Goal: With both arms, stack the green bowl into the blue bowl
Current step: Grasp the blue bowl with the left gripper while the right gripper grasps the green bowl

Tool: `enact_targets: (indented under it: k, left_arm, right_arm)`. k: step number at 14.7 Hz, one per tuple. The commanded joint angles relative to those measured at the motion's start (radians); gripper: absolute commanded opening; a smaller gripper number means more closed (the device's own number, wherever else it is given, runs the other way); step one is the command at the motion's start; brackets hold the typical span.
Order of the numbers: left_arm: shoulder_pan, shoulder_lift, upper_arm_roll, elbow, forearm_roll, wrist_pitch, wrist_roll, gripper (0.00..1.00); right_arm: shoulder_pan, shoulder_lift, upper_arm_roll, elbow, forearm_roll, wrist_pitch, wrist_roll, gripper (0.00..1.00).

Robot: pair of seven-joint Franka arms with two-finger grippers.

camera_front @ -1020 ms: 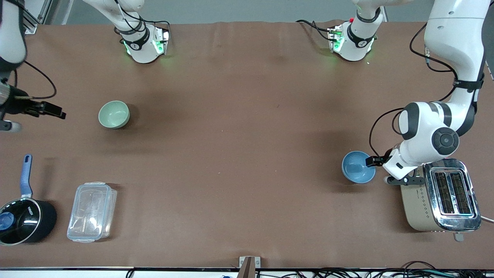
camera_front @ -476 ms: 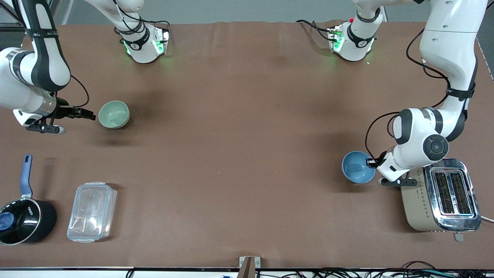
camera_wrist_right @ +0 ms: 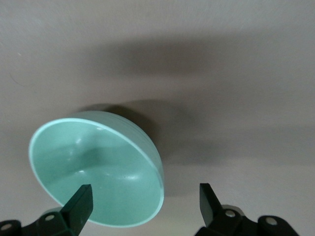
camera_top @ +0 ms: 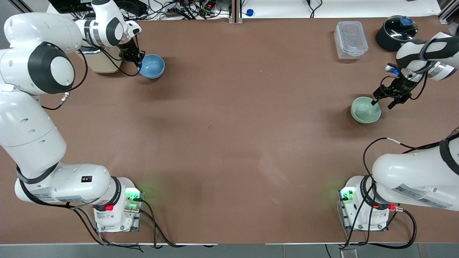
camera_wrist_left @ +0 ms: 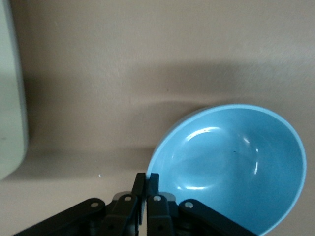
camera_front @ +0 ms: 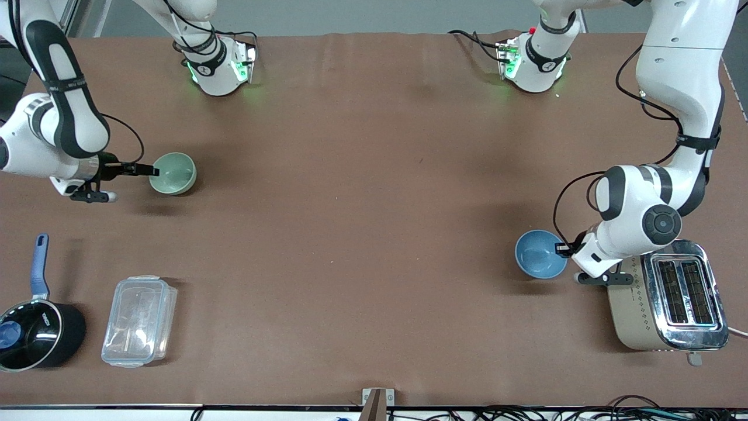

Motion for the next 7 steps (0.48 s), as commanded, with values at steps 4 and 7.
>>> enact_targets:
  k: [4, 7]
  left_arm:
    - [-0.016, -0.100, -0.145, 0.000, 0.016, -0.105, -0.170, 0.00]
    - [-0.043, -0.101, -0.247, 0.000, 0.016, -0.115, -0.323, 0.00]
  right_arm:
    - [-0.040, 0.047, 0.016, -0.019, 0.047, 0.011, -0.135, 0.42]
    - [-0.037, 0.047, 0.016, -0.017, 0.047, 0.011, -0.143, 0.11]
